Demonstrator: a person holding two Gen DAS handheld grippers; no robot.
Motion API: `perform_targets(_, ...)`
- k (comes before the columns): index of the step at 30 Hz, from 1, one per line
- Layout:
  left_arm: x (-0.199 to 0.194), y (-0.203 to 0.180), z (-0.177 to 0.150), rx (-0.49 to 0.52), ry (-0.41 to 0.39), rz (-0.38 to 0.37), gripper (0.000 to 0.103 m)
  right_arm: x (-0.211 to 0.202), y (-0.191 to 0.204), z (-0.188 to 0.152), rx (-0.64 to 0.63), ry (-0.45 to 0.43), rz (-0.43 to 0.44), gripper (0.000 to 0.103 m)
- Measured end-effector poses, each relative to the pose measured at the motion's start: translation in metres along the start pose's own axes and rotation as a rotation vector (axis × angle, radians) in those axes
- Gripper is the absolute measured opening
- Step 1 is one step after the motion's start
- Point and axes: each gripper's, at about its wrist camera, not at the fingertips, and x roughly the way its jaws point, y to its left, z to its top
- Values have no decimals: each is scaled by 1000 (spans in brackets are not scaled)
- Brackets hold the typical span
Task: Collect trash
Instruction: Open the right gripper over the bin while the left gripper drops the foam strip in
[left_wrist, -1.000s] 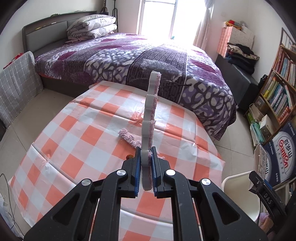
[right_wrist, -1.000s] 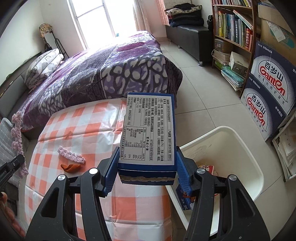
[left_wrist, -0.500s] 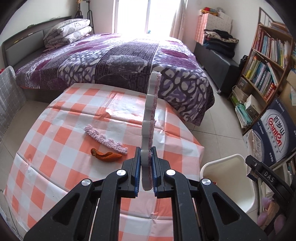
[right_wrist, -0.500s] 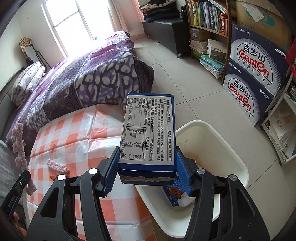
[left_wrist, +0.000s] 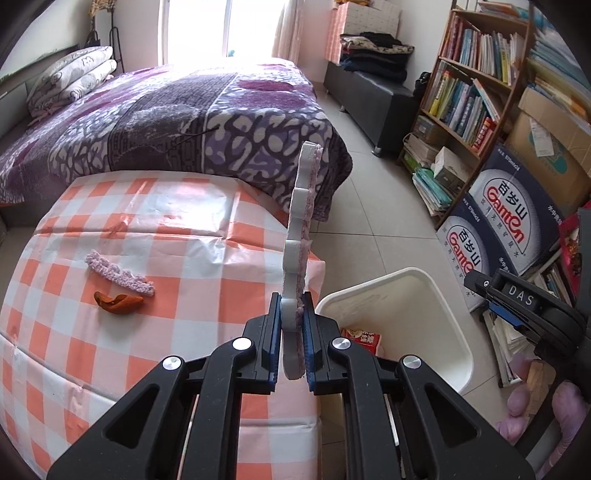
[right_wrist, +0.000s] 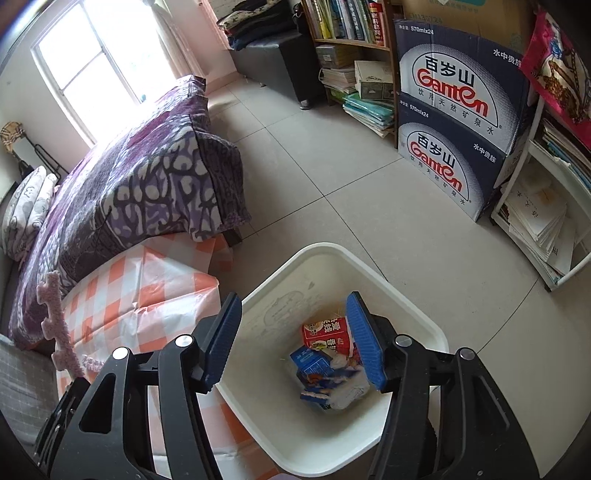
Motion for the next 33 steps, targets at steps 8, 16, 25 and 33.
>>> perform_targets(8, 17, -35, -10, 59, 51, -63, 11, -4, -31, 11, 70, -18, -15, 63)
perform_targets(16, 30, -63, -19, 111, 100, -127, 11, -7, -55, 17, 119, -31, -42, 75)
perform_targets(25, 40, -83, -26, 147, 147, -194, 26, -9, -79, 22, 193, -46, -68, 90)
perform_targets(33, 38, -75, -25, 150, 139, -161, 71, -1, -79, 20, 217, -8, -70, 95)
